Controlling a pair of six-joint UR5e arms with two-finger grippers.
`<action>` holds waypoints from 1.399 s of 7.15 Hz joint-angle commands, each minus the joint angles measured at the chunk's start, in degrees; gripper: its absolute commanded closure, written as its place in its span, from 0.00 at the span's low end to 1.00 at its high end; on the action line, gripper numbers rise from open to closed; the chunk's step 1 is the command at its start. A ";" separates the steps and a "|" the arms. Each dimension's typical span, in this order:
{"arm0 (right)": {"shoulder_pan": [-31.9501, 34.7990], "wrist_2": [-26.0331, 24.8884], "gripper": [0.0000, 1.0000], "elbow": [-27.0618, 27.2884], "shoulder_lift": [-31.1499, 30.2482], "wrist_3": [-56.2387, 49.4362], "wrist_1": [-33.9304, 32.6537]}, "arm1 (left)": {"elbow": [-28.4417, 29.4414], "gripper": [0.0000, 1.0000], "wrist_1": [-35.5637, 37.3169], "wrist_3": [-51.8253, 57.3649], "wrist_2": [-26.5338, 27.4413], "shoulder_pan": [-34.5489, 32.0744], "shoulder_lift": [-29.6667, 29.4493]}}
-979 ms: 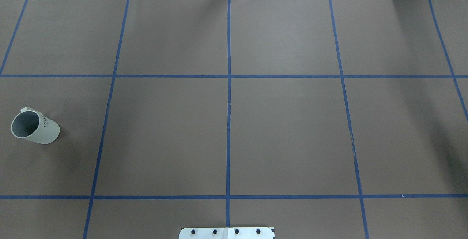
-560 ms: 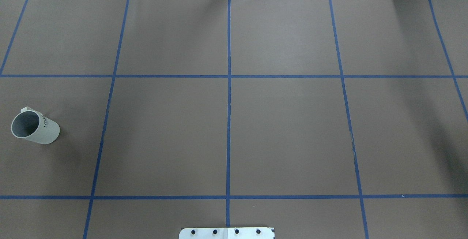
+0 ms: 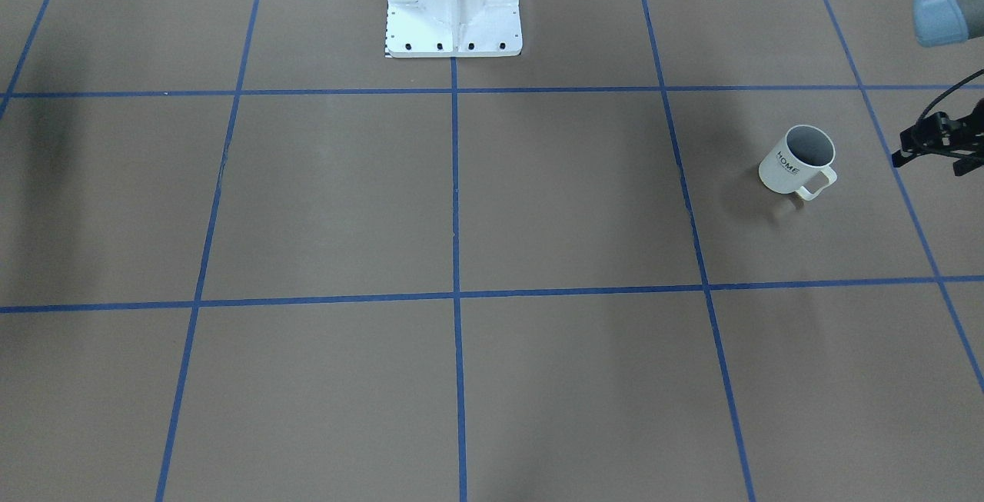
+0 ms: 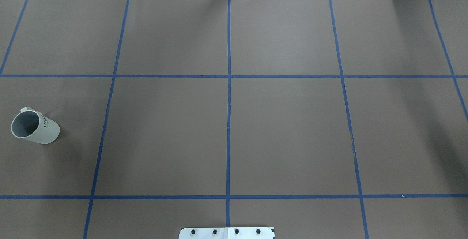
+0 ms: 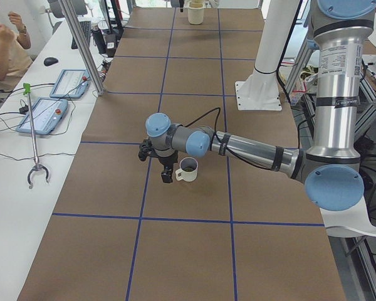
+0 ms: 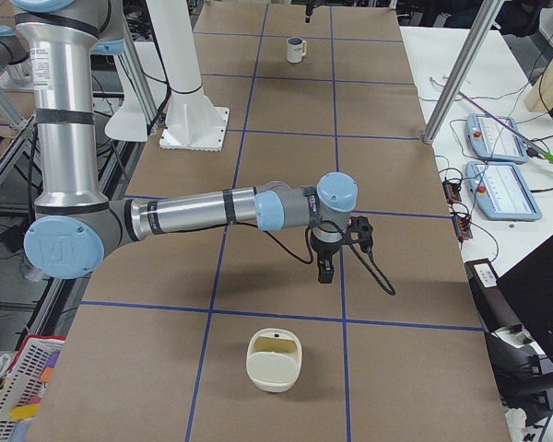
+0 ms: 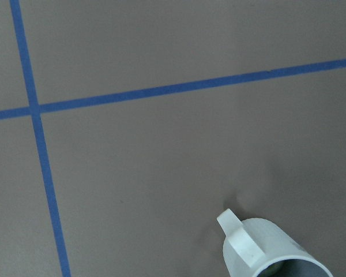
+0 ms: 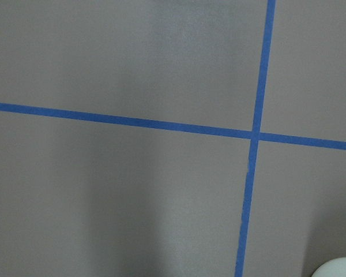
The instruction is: Left arm hands cup to right arm to dump lemon
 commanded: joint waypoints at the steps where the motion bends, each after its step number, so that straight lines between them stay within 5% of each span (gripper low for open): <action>1: -0.27 -0.24 0.00 -0.30 -0.05 -0.07 0.03 | -0.80 0.00 -1.26 -6.24 0.05 3.90 1.11; 7: -0.62 -0.15 0.00 -0.21 -0.05 -0.07 0.11 | 0.26 0.08 -1.43 -6.37 2.07 10.86 0.93; 10: -0.71 -0.15 0.00 -0.30 -0.14 -0.07 0.11 | 2.09 0.31 -1.43 -6.37 1.99 11.04 0.14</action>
